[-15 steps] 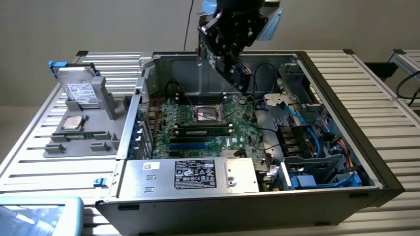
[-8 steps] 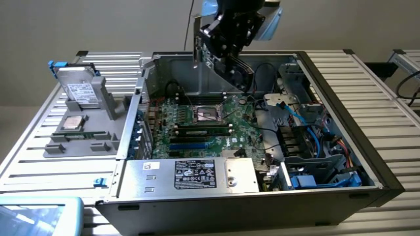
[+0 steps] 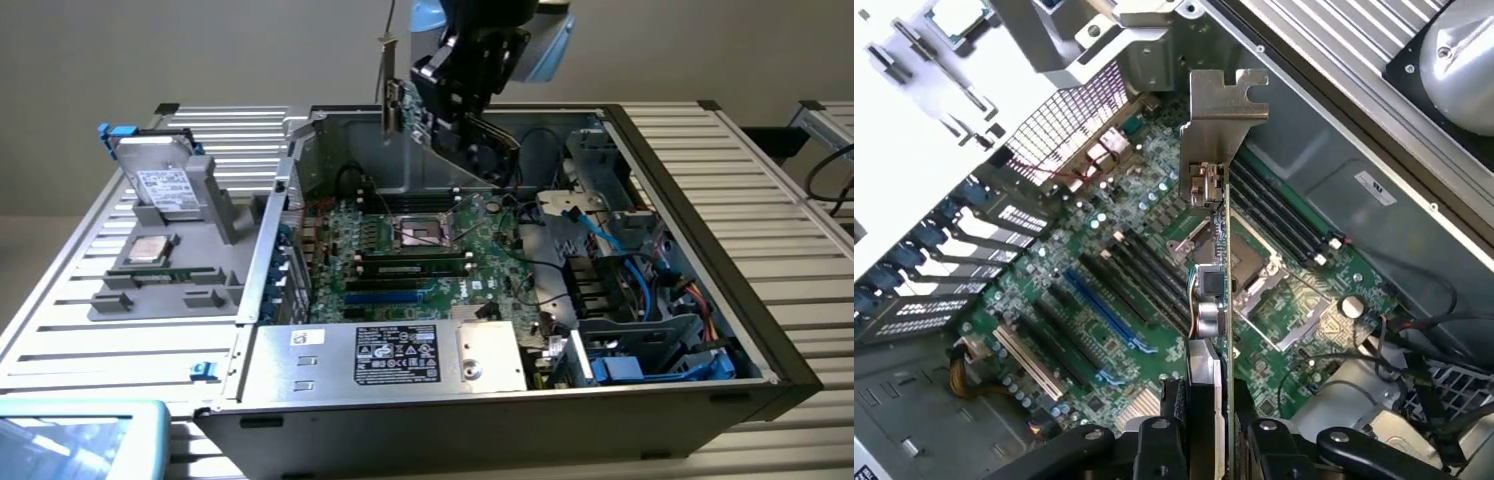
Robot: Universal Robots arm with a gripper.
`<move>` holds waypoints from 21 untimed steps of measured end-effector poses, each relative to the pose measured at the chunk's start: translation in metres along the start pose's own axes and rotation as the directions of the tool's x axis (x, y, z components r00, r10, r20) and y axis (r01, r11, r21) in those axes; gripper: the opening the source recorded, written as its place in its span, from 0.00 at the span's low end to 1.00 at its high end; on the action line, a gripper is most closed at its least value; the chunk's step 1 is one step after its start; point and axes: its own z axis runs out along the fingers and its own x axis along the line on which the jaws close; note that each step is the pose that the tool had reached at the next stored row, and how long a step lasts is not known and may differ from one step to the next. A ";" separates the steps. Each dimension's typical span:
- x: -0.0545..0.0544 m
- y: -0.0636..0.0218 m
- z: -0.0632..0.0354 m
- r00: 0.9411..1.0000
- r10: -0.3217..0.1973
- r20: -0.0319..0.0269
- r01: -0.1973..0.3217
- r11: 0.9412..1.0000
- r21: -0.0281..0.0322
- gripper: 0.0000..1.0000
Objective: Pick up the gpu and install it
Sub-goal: 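Insert the gpu into the slot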
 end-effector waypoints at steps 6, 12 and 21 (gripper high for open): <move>0.000 -0.0002 0.0023 0.994 -0.108 -0.012 0.108 0.994 0.001 0.29; 0.000 -0.0004 0.0041 0.976 -0.216 -0.024 0.216 0.976 0.000 0.29; 0.000 -0.0007 0.0063 0.928 -0.370 -0.041 0.370 0.929 -0.003 0.29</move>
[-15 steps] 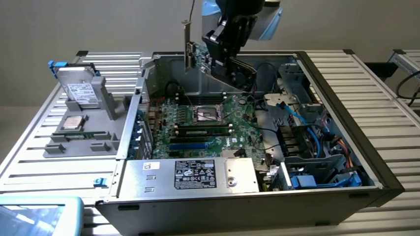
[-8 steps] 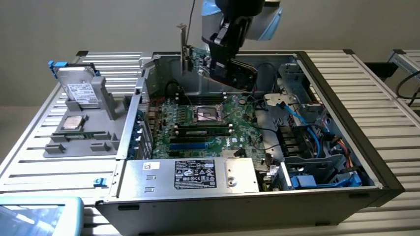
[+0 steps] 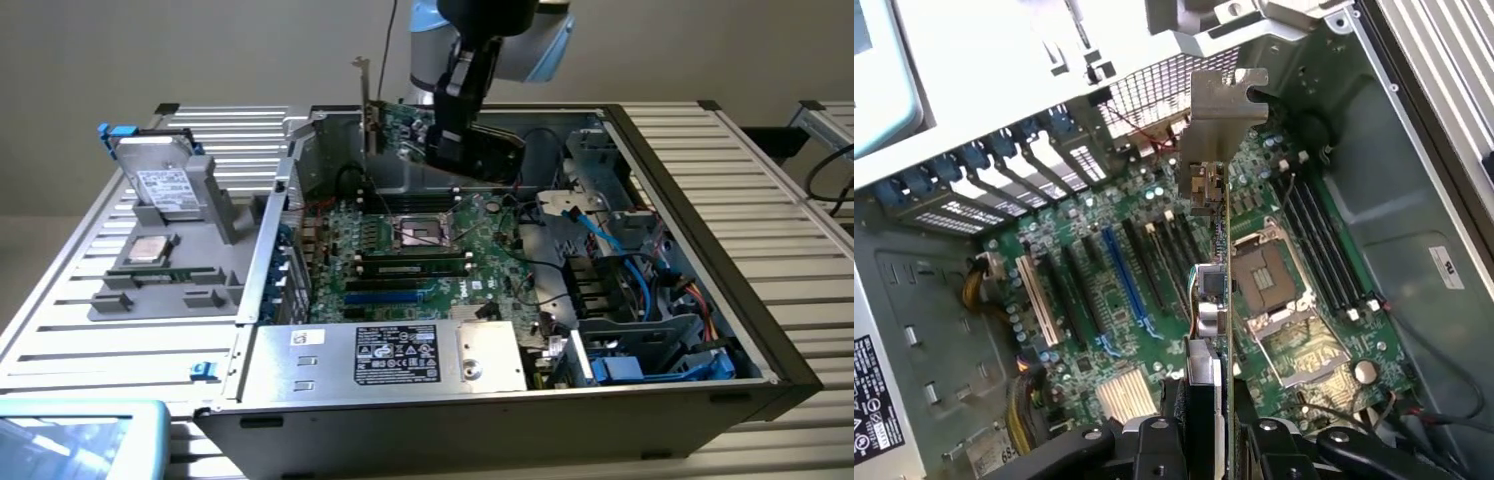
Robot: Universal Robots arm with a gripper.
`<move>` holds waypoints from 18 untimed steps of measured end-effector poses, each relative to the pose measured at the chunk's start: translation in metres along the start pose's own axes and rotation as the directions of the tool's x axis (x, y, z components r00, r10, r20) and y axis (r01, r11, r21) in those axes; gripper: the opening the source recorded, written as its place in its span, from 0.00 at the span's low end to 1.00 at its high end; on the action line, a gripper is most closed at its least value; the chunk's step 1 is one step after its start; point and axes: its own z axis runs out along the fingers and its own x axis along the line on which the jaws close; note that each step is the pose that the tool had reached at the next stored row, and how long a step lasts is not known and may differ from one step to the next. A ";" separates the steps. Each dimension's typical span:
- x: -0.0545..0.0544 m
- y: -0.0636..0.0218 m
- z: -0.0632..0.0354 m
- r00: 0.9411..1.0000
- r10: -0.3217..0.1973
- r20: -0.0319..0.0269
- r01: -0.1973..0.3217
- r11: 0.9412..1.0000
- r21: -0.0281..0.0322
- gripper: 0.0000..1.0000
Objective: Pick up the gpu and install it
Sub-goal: 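Insert the gpu into the slot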
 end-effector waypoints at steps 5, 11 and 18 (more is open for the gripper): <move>0.000 0.0000 0.0004 0.996 -0.084 -0.013 0.084 0.996 0.008 0.29; 0.000 -0.0001 0.0012 0.985 -0.168 -0.028 0.169 0.985 0.029 0.29; 0.000 -0.0004 0.0037 0.960 -0.276 -0.042 0.278 0.959 0.052 0.29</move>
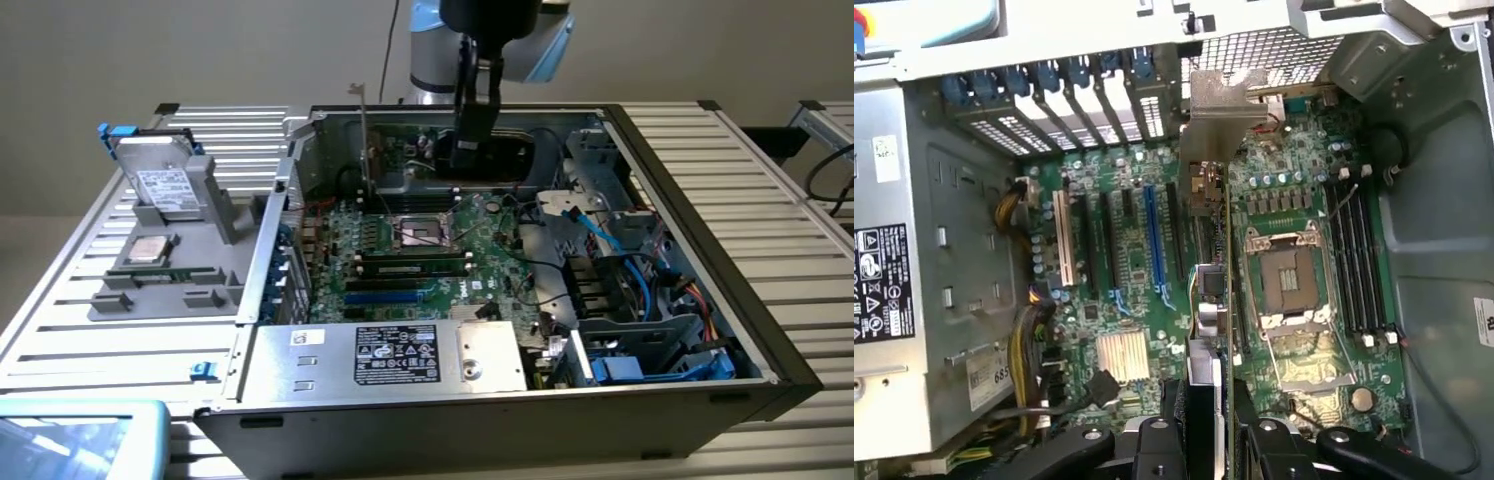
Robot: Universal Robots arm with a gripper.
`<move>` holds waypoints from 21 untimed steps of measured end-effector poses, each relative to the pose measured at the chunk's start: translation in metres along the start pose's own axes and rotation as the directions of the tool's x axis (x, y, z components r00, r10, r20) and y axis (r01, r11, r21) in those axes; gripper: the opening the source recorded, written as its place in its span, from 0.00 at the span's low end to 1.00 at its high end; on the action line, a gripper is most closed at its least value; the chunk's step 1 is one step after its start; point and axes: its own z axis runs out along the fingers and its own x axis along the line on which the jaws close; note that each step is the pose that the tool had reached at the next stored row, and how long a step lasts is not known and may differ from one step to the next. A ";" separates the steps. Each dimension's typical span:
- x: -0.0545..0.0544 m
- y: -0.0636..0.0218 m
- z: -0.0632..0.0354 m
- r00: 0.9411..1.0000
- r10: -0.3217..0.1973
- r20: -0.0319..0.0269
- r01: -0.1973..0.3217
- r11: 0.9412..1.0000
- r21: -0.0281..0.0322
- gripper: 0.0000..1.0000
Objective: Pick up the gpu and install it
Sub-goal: 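Insert the gpu into the slot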
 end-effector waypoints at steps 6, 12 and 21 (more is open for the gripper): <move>0.000 0.0000 0.0016 0.998 -0.065 -0.007 0.065 0.998 0.004 0.29; 0.000 0.0025 0.0035 0.998 -0.069 -0.007 0.069 0.998 0.004 0.29; 0.002 0.0109 0.0105 0.997 -0.072 -0.007 0.072 0.997 0.006 0.29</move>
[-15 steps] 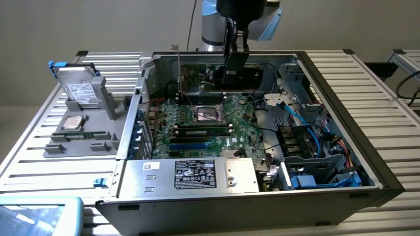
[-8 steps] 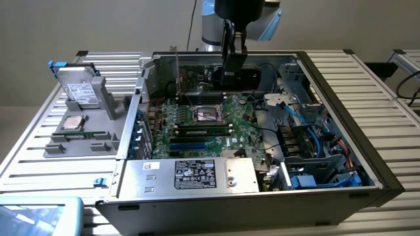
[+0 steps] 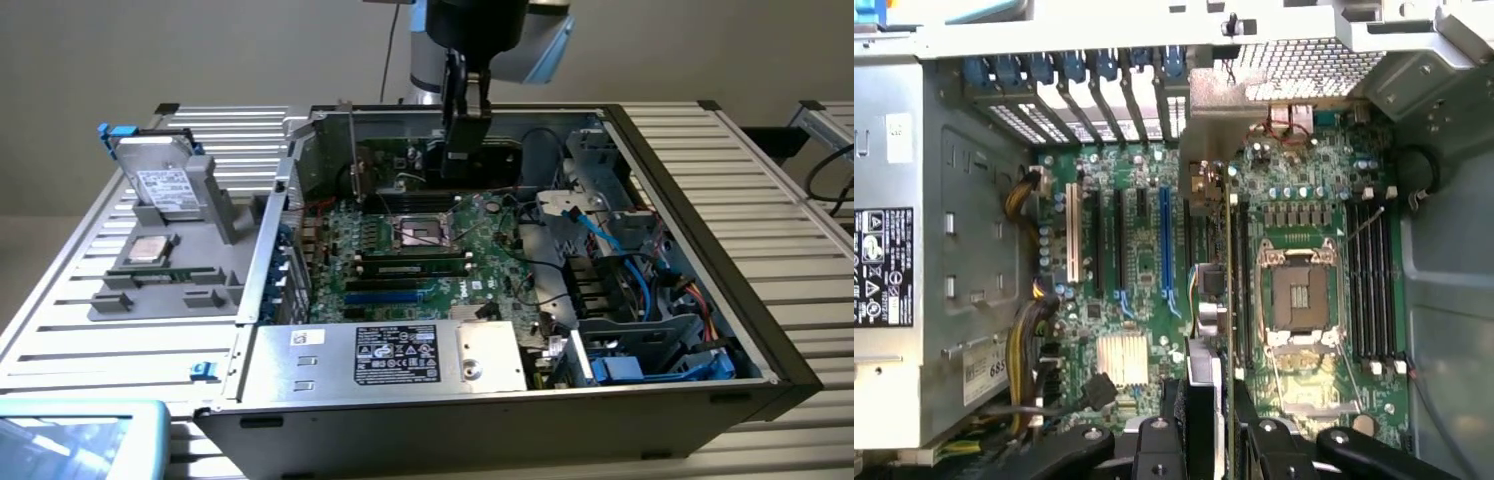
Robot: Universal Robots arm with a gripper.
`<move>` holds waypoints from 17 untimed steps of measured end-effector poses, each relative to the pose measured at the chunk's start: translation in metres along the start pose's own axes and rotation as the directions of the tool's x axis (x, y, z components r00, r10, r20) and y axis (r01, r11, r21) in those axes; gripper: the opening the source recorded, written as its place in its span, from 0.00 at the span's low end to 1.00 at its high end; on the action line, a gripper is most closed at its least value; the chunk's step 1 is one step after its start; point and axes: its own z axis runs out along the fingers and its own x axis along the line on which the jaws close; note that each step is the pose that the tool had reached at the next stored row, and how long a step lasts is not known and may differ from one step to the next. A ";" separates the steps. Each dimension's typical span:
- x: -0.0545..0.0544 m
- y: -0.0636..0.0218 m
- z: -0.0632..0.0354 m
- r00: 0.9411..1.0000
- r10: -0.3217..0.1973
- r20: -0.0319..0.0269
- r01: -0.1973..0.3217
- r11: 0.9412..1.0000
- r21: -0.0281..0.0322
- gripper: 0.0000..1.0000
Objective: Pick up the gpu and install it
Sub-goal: 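Insert the gpu into the slot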
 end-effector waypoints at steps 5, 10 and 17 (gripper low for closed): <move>0.001 0.0022 0.0056 1.000 -0.004 0.000 0.004 1.000 0.000 0.29; 0.002 0.0039 0.0111 1.000 -0.007 0.000 0.007 1.000 0.000 0.29; 0.004 0.0074 0.0223 1.000 -0.010 -0.001 0.010 1.000 0.000 0.29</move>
